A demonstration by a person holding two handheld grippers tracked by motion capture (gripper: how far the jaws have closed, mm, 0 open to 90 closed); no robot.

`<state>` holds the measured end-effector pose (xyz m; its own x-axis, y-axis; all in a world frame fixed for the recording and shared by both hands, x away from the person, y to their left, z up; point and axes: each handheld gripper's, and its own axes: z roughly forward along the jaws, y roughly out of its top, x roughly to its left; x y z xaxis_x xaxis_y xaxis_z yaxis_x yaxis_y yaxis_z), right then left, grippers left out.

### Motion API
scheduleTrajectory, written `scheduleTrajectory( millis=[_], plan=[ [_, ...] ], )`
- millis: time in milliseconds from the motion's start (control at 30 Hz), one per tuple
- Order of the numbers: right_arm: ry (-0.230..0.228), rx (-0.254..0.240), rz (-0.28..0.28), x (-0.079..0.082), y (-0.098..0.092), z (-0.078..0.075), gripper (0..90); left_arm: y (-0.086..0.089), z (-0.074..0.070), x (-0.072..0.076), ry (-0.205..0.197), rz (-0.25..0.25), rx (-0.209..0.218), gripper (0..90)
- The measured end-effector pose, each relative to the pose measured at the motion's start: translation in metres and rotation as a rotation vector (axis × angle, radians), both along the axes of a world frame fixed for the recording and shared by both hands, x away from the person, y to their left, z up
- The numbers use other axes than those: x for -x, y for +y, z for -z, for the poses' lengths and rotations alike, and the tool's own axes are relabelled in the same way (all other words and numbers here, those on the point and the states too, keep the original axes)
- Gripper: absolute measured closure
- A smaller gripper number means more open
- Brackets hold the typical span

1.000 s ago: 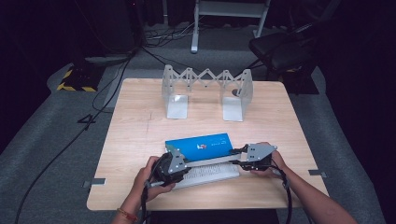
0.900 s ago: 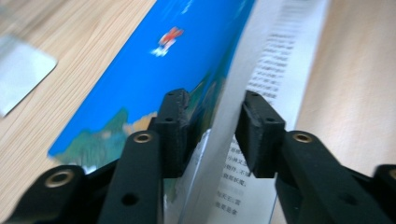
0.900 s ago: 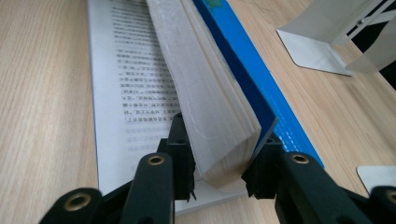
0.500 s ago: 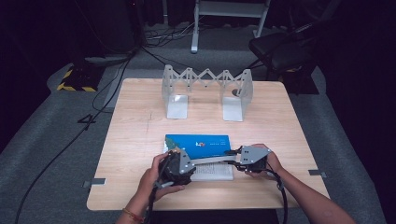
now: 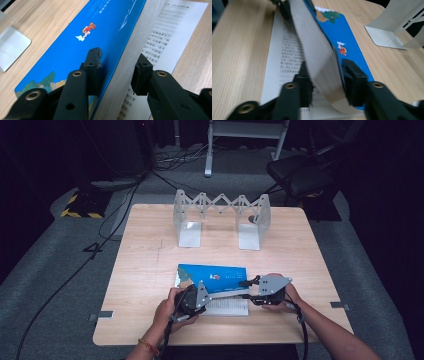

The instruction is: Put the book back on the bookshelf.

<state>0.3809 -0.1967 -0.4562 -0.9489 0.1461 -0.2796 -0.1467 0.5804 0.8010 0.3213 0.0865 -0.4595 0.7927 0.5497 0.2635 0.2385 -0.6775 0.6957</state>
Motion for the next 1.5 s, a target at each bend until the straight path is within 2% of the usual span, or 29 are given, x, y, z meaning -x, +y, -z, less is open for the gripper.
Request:
scheduleTrajectory(
  millis=[33, 67, 100, 200, 300, 400, 500, 567, 600, 667, 733, 833, 900, 933, 1000, 1033, 1067, 1133, 1200, 1233, 1267, 1300, 1333, 1400, 1500],
  plan=[
    [0.035, -0.008, -0.003, -0.005, -0.001, 0.002, 60.5, 0.002, 0.000, -0.001, 0.010, 0.005, 0.019, 65.3],
    [0.040, -0.015, -0.013, -0.008, -0.001, 0.003, 61.7, 0.003, 0.000, -0.002, 0.008, 0.013, 0.026, 65.3],
    [0.033, -0.012, -0.021, -0.008, 0.000, 0.002, 63.2, 0.004, 0.000, -0.002, 0.007, 0.018, 0.026, 65.4],
    [-0.035, 0.044, -0.025, -0.001, 0.003, -0.004, 67.6, 0.004, -0.001, -0.003, -0.002, 0.031, 0.047, 65.4],
    [-0.063, 0.051, -0.005, 0.006, -0.003, -0.015, 70.2, -0.001, -0.007, -0.009, -0.009, 0.063, 0.072, 65.0],
    [-0.073, 0.058, 0.024, 0.008, -0.017, -0.024, 71.2, -0.015, -0.011, -0.019, -0.007, 0.103, 0.090, 64.7],
    [-0.081, 0.072, 0.049, 0.007, -0.034, -0.028, 72.1, -0.033, -0.012, -0.030, 0.001, 0.140, 0.078, 63.9],
    [-0.076, 0.075, 0.061, 0.005, -0.045, -0.028, 72.5, -0.046, -0.014, -0.036, -0.003, 0.140, 0.069, 62.2],
    [-0.068, 0.073, 0.068, 0.004, -0.051, -0.028, 72.5, -0.046, -0.014, -0.036, -0.003, 0.140, 0.069, 60.2],
    [-0.063, 0.072, 0.071, 0.002, -0.055, -0.028, 72.6, -0.054, -0.014, -0.039, 0.007, 0.134, 0.091, 58.4],
    [-0.059, 0.074, 0.075, 0.002, -0.060, -0.028, 72.8, -0.059, -0.014, -0.041, 0.026, 0.117, 0.098, 52.6],
    [-0.056, 0.074, 0.077, 0.001, -0.061, -0.028, 72.9, -0.063, -0.014, -0.040, 0.027, 0.109, 0.078, 46.6],
    [-0.057, 0.076, 0.074, 0.001, -0.060, -0.028, 72.9, -0.065, -0.013, -0.039, 0.023, 0.093, 0.058, 46.8],
    [-0.056, 0.078, 0.076, 0.002, -0.060, -0.028, 72.8, -0.066, -0.013, -0.039, 0.019, 0.084, 0.043, 48.9],
    [-0.056, 0.088, 0.072, 0.002, -0.059, -0.027, 72.7, -0.071, -0.011, -0.038, 0.019, 0.103, -0.010, 60.8],
    [-0.059, 0.093, 0.070, 0.002, -0.058, -0.027, 72.6, -0.073, -0.010, -0.037, 0.011, 0.108, -0.029, 62.9],
    [-0.060, 0.097, 0.067, 0.002, -0.057, -0.027, 72.5, -0.073, -0.010, -0.037, 0.004, 0.116, -0.031, 64.1],
    [-0.056, 0.092, 0.068, 0.002, -0.057, -0.027, 69.7, -0.071, -0.008, -0.037, 0.006, 0.113, -0.015, 66.2],
    [-0.024, 0.064, 0.068, 0.000, -0.058, -0.027, 65.4, -0.068, -0.005, -0.036, -0.008, 0.127, 0.004, 67.3],
    [-0.018, 0.058, 0.073, -0.001, -0.059, -0.027, 60.1, -0.067, -0.004, -0.036, -0.007, 0.130, 0.015, 67.4],
    [-0.028, 0.053, 0.097, -0.001, -0.059, -0.027, 48.7, -0.065, -0.003, -0.036, -0.009, 0.132, 0.025, 67.5],
    [-0.034, 0.051, 0.117, -0.002, -0.060, -0.028, 44.4, -0.064, -0.003, -0.036, -0.015, 0.134, 0.034, 67.6],
    [-0.025, 0.044, 0.129, -0.003, -0.063, -0.028, 44.0, -0.063, -0.003, -0.036, -0.022, 0.136, 0.042, 68.0],
    [0.003, -0.006, 0.139, -0.006, -0.074, -0.030, 40.4, -0.059, -0.004, -0.036, -0.018, 0.133, 0.073, 68.3],
    [0.042, -0.068, 0.193, -0.013, -0.092, -0.031, 36.7, -0.051, -0.008, -0.039, -0.012, 0.138, 0.129, 68.8]
  ],
)
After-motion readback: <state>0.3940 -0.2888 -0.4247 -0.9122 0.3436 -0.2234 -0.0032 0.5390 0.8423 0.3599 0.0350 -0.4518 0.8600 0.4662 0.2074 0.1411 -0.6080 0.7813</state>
